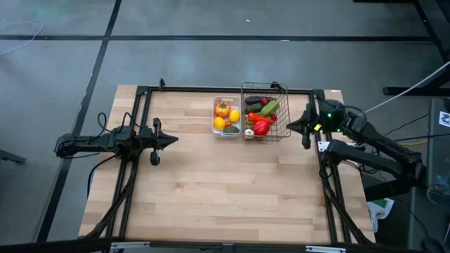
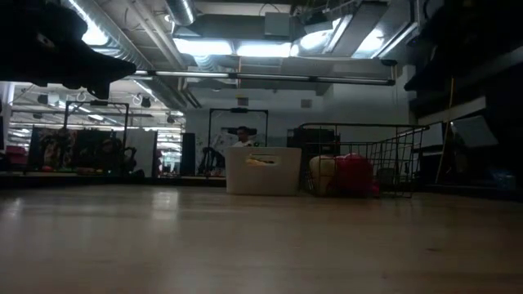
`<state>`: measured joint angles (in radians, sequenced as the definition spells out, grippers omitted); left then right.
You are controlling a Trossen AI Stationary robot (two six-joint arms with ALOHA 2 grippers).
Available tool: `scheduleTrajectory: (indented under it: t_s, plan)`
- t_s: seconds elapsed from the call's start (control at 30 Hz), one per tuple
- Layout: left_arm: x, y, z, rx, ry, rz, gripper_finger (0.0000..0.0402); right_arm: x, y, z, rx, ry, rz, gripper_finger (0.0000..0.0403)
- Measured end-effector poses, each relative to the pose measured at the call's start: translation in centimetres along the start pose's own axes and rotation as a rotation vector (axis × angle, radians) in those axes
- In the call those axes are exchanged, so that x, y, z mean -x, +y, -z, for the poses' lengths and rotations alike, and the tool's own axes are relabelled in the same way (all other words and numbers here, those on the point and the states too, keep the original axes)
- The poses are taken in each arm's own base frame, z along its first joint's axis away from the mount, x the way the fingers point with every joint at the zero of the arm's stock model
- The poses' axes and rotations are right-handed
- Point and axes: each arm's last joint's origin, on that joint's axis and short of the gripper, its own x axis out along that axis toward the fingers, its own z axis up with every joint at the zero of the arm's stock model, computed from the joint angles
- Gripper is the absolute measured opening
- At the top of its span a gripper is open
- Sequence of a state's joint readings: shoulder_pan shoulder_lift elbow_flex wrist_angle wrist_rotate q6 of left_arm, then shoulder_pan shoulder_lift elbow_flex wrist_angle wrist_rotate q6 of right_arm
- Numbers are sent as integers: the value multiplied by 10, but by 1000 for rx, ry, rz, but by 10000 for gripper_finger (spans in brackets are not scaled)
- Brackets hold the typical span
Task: Sort produce into baskets
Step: Return to Home Position
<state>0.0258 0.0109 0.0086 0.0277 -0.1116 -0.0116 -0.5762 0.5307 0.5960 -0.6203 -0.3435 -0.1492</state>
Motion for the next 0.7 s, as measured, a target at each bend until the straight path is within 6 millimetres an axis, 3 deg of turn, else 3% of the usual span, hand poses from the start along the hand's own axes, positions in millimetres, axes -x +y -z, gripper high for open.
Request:
scheduleTrajectory:
  t_s: [0.13, 0.7]
  plan:
    - [0, 0, 0, 0, 0, 0, 5, -14, -1, 19, -30, -81, -7, 5]
    - [0, 0, 0, 0, 0, 0, 5, -41, -2, 80, -65, -168, -2, 6]
